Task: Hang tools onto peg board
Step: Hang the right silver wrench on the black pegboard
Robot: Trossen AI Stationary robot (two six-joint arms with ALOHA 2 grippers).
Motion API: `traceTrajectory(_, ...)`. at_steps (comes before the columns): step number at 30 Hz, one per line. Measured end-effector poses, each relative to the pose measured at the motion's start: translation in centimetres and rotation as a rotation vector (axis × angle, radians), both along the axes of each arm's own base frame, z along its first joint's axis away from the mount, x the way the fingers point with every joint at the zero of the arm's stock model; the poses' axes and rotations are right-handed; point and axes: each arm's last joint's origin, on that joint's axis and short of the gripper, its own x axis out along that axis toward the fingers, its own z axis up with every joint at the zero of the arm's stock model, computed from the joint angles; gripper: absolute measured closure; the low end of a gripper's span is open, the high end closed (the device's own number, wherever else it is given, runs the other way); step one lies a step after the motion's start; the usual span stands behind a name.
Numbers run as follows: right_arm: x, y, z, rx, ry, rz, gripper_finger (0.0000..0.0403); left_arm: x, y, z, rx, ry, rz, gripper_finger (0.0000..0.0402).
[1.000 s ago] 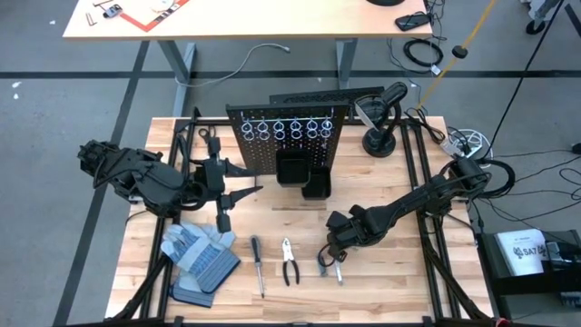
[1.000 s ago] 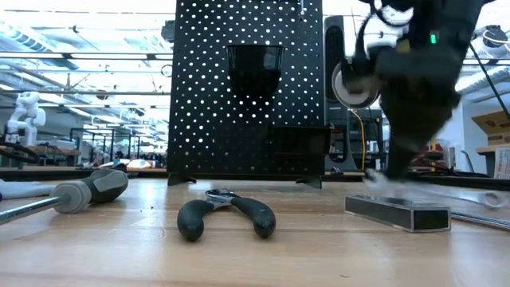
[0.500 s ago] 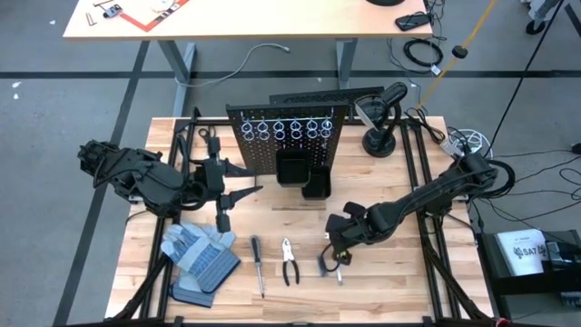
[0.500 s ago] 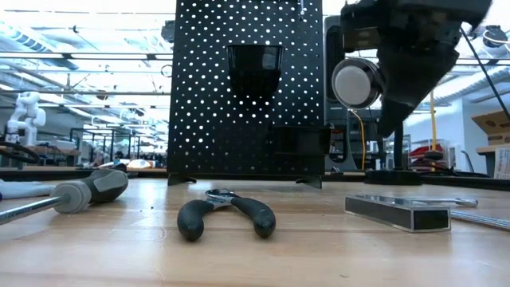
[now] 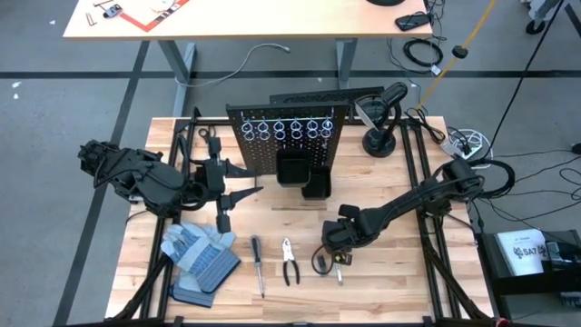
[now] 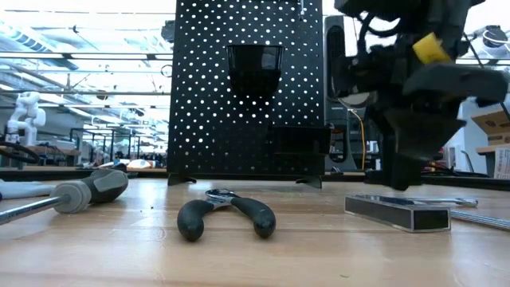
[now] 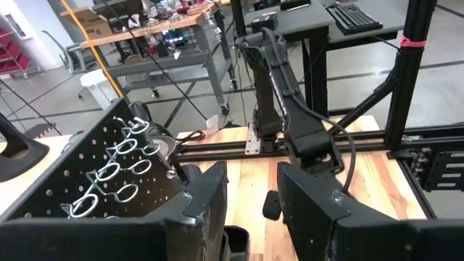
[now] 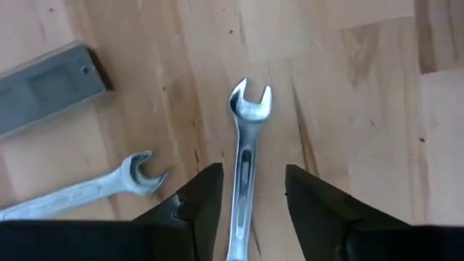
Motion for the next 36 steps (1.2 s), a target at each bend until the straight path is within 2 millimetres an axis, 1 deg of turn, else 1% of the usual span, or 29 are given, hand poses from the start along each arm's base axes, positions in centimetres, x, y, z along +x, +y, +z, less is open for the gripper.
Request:
traceTrajectory(5, 0.6, -0.4, -1.1, 0.01, 0.02, 0.016, 0.0266, 0.0, 0.0, 0.0, -0.001, -0.001, 0.0, 0.0269)
traceTrajectory(11, 1.2, -1.3, -2.0, 0.049, 0.055, -0.005, 0.0291, 0.0, 0.0, 0.0, -0.001, -0.001, 0.0, 0.0269)
traceTrajectory(15, 1.5, -1.7, -2.8, 0.08, 0.089, -0.016, 0.0326, 0.0, 0.0, 0.1, -0.004, -0.007, 0.0, 0.0269)
traceTrajectory(19, 1.7, -1.9, -3.2, 0.117, 0.109, -0.019, 0.0376, 0.0, 0.0, 0.1, -0.004, -0.007, 0.0, 0.0269)
traceTrajectory(21, 1.7, -1.9, -3.2, 0.119, 0.107, -0.019, 0.0393, 0.0, 0.0, 0.1, -0.004, -0.006, -0.001, 0.0269)
traceTrajectory(28, 1.7, -1.9, -3.0, 0.134, 0.102, -0.024, 0.0401, 0.0, 0.0, 0.1, -0.004, -0.006, 0.0, 0.0269)
traceTrajectory(36, 2.5, -1.7, -1.1, 0.14, 0.055, -0.007, 0.0402, 0.0, 0.0, 0.1, -0.005, -0.008, 0.0, 0.0269)
